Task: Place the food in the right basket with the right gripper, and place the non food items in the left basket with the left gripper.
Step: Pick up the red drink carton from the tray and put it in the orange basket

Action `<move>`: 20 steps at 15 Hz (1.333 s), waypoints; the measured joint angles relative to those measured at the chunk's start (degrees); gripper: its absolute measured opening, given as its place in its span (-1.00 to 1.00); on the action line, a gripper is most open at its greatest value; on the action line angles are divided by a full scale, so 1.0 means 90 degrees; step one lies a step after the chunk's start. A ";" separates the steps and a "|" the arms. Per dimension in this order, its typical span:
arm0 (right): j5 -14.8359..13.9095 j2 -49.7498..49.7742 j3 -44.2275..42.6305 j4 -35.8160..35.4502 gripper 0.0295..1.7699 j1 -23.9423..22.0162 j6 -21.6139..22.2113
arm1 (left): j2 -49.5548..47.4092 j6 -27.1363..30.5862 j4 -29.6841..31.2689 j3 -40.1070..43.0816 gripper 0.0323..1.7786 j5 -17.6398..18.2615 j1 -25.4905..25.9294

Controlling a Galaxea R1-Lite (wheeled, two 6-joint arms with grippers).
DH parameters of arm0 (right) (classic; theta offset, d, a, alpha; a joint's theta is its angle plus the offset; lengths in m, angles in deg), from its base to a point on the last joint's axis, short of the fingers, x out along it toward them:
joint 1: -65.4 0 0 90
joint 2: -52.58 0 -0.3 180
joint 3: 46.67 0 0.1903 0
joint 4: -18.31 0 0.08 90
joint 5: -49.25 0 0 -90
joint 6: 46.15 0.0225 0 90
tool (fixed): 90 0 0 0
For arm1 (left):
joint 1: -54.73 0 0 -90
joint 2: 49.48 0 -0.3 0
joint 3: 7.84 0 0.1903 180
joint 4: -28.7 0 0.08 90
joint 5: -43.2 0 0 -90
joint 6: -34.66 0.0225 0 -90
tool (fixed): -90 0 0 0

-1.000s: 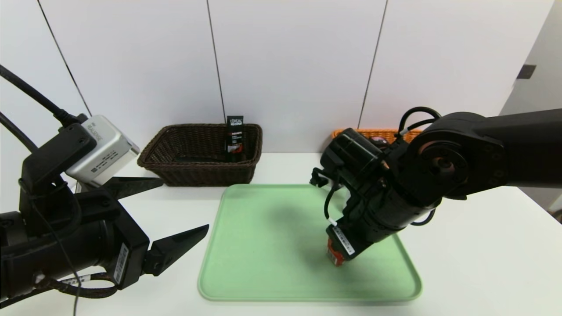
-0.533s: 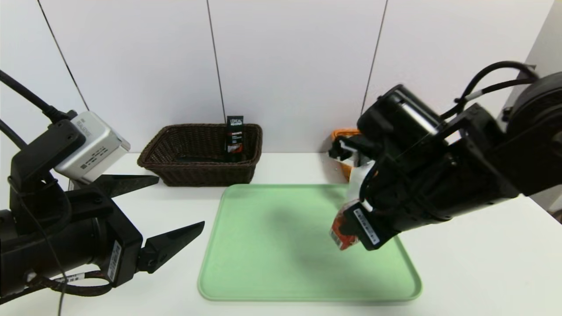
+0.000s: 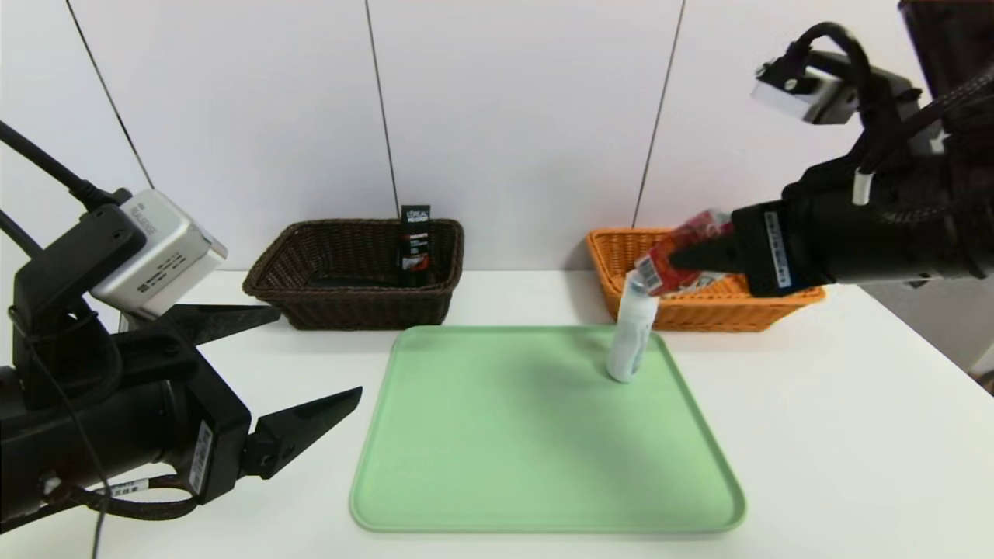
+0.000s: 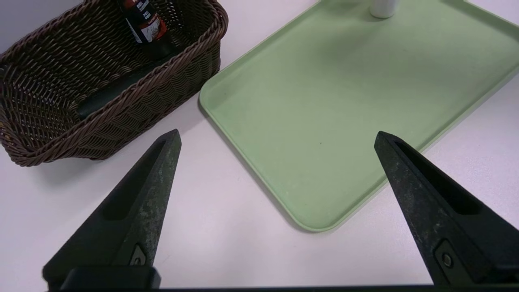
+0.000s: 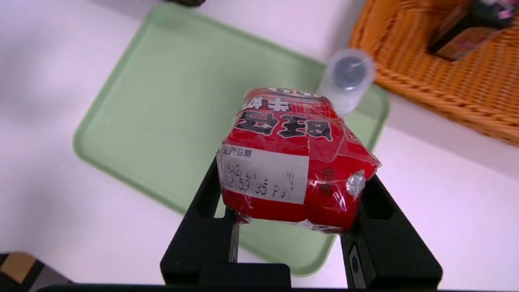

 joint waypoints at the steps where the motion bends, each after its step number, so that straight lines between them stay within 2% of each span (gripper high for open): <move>1: 0.0000 0.0074 0.0000 -0.0095 -0.26 -0.0209 0.0001 | -0.0003 -0.0003 0.0000 0.0000 0.90 0.0000 0.0000; 7: 0.0018 0.0060 -0.0004 -0.1071 -0.26 -0.1602 0.0019 | 0.0009 -0.0012 0.0000 0.0012 0.90 0.0007 0.0000; 12: 0.0009 -0.0627 0.0015 -0.1494 -0.27 -0.2429 0.0034 | 0.0065 -0.0024 0.0003 0.0015 0.90 0.0009 0.0000; 16: 0.0009 -0.1487 -0.0003 -0.2337 -0.27 -0.2972 0.0028 | 0.0092 -0.0070 0.0003 0.0057 0.90 0.0009 0.0000; 20: 0.0008 -0.2431 -0.0405 -0.2510 -0.27 -0.3290 0.0026 | 0.0141 -0.0211 0.0003 0.0066 0.90 0.0009 0.0000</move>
